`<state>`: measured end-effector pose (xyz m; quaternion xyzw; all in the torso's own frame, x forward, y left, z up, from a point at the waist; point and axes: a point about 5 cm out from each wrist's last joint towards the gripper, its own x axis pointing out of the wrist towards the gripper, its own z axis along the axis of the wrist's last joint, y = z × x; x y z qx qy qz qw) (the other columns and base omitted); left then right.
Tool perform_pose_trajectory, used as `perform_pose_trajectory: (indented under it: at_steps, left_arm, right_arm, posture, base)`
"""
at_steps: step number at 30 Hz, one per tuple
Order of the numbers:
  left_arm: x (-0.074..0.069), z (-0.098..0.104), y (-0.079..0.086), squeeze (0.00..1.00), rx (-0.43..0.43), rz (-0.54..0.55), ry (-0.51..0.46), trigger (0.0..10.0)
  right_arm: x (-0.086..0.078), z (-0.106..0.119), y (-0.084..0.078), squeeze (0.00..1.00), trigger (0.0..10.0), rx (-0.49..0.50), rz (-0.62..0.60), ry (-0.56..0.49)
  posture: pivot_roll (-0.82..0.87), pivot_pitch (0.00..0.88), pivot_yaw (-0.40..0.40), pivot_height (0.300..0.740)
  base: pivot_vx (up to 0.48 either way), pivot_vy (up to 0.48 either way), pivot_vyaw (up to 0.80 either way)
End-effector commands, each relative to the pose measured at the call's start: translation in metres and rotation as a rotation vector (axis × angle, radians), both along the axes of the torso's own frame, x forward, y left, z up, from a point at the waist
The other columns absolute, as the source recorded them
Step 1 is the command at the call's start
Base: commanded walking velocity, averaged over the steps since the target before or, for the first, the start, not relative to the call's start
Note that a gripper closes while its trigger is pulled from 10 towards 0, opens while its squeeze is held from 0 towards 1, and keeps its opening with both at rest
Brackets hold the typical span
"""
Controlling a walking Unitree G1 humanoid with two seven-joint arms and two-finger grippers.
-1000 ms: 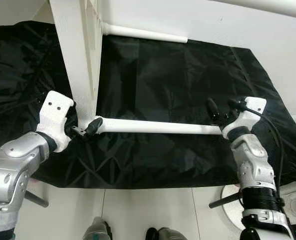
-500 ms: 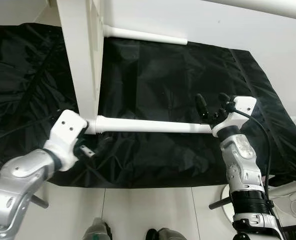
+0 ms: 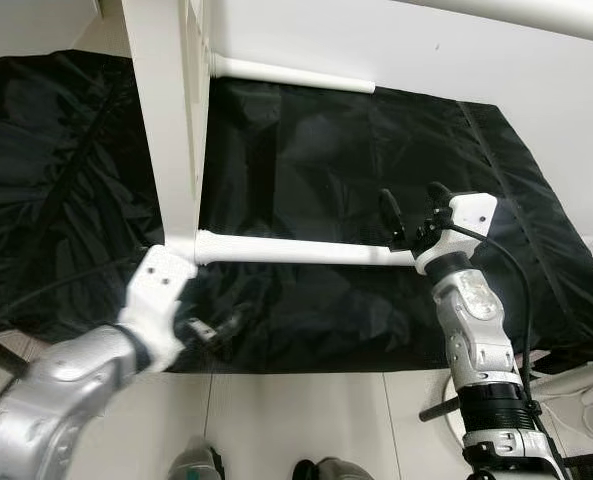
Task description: Building children table
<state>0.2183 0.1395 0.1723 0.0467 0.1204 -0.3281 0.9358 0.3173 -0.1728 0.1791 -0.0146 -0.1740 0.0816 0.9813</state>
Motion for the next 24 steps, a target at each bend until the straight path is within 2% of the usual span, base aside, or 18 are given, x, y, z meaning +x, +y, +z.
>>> perform_pose_trajectory:
  at_steps: [1, 2, 4, 7, 10, 17, 19, 23, 24]
  left_arm:
    - [0.002, -0.004, -0.004, 0.00, 0.000, 0.018, 0.026, 10.0]
    - [0.002, -0.004, -0.004, 0.00, 0.000, 0.018, 0.026, 10.0]
    - [0.009, -0.003, -0.021, 0.00, -0.057, 0.047, 0.033, 10.0]
    - [0.011, -0.002, -0.023, 0.00, -0.069, 0.055, 0.034, 10.0]
    - [0.017, -0.003, -0.026, 0.00, -0.104, 0.122, 0.051, 10.0]
    - [0.022, -0.009, -0.029, 0.00, -0.118, 0.200, 0.097, 10.0]
    - [0.022, -0.013, -0.033, 0.00, -0.149, 0.237, 0.162, 10.0]
    - [0.024, -0.015, -0.034, 0.00, -0.167, 0.272, 0.199, 10.0]
    - [0.025, -0.015, -0.036, 0.00, -0.189, 0.282, 0.213, 10.0]
  right_arm:
    - [-0.002, 0.001, -0.004, 0.00, 10.0, -0.020, -0.024, -0.016]
    - [-0.002, 0.001, -0.004, 0.00, 10.0, -0.020, -0.024, -0.016]
    - [-0.004, 0.008, 0.000, 0.00, 10.0, -0.074, -0.038, -0.063]
    - [-0.005, 0.010, 0.002, 0.00, 10.0, -0.091, -0.039, -0.076]
    - [-0.007, 0.013, 0.004, 0.00, 10.0, -0.129, -0.071, -0.102]
    - [-0.009, 0.014, 0.001, 0.00, 10.0, -0.114, -0.148, -0.107]
    - [-0.011, 0.016, 0.003, 0.00, 0.0, -0.096, -0.149, -0.124]
    - [-0.011, 0.019, 0.005, 0.00, 0.0, -0.101, -0.143, -0.139]
    - [-0.011, 0.021, 0.006, 0.00, 8.4, -0.116, -0.147, -0.147]
  posture:
    - [0.07, 0.068, -0.092, 0.740]
    - [0.07, 0.068, -0.092, 0.740]
    - [0.07, 0.076, -0.078, 0.740]
    - [0.07, 0.076, -0.078, 0.740]
    - [0.06, 0.085, -0.072, 0.740]
    - [0.05, 0.091, -0.070, 0.740]
    - [0.05, 0.098, -0.070, 0.740]
    - [0.05, 0.106, -0.068, 0.740]
    - [0.05, 0.108, -0.068, 0.740]
  base:
    - [0.000, 0.000, 0.00]
    - [0.000, 0.000, 0.00]
    - [0.000, 0.000, 0.00]
    - [0.000, 0.000, 0.00]
    - [0.000, 0.000, 0.00]
    - [0.000, 0.000, 0.00]
    - [0.000, 0.000, 0.00]
    - [0.000, 0.000, 0.00]
    - [0.000, 0.000, 0.00]
